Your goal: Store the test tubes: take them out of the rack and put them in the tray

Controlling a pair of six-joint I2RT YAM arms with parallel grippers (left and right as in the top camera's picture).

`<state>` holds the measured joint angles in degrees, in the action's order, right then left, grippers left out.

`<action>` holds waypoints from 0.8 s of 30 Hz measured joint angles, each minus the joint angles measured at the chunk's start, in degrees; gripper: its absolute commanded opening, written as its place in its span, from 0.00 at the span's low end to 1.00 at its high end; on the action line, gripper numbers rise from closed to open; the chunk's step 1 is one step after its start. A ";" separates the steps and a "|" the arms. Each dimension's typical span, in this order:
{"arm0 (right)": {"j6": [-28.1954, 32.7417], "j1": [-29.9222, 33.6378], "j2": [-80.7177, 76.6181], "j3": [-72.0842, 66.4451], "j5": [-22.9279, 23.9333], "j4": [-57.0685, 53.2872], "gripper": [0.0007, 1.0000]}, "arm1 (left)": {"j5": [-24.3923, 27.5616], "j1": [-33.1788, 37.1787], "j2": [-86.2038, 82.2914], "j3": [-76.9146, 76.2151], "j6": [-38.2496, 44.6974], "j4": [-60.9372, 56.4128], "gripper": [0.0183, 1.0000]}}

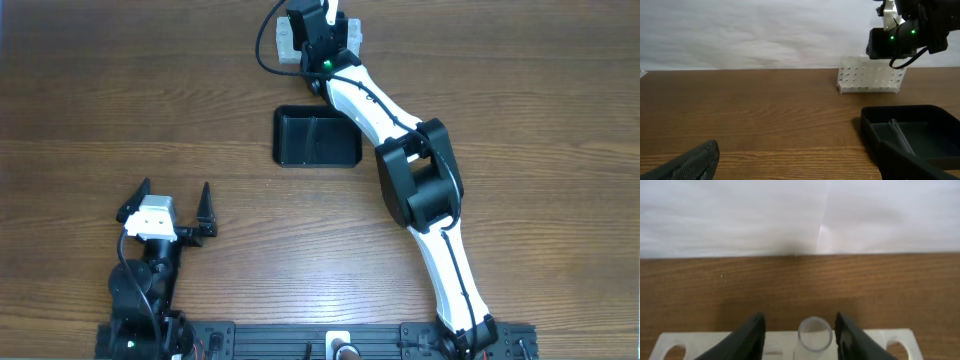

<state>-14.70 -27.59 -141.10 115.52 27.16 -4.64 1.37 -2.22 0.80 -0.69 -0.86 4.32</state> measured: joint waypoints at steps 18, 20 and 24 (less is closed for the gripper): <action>1.20 0.00 0.00 0.00 1.18 -0.02 0.16 | 0.00 0.00 0.00 0.00 0.00 0.02 1.00; 1.27 0.00 0.00 0.00 1.38 -0.02 0.15 | 0.00 0.00 0.00 0.00 0.00 0.00 1.00; 1.42 0.00 0.00 0.00 1.53 0.00 0.13 | 0.00 0.00 0.00 0.00 0.00 0.00 1.00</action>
<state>-13.28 -27.59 -141.10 115.52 28.69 -4.64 1.37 -2.22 0.80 -0.69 -0.86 4.32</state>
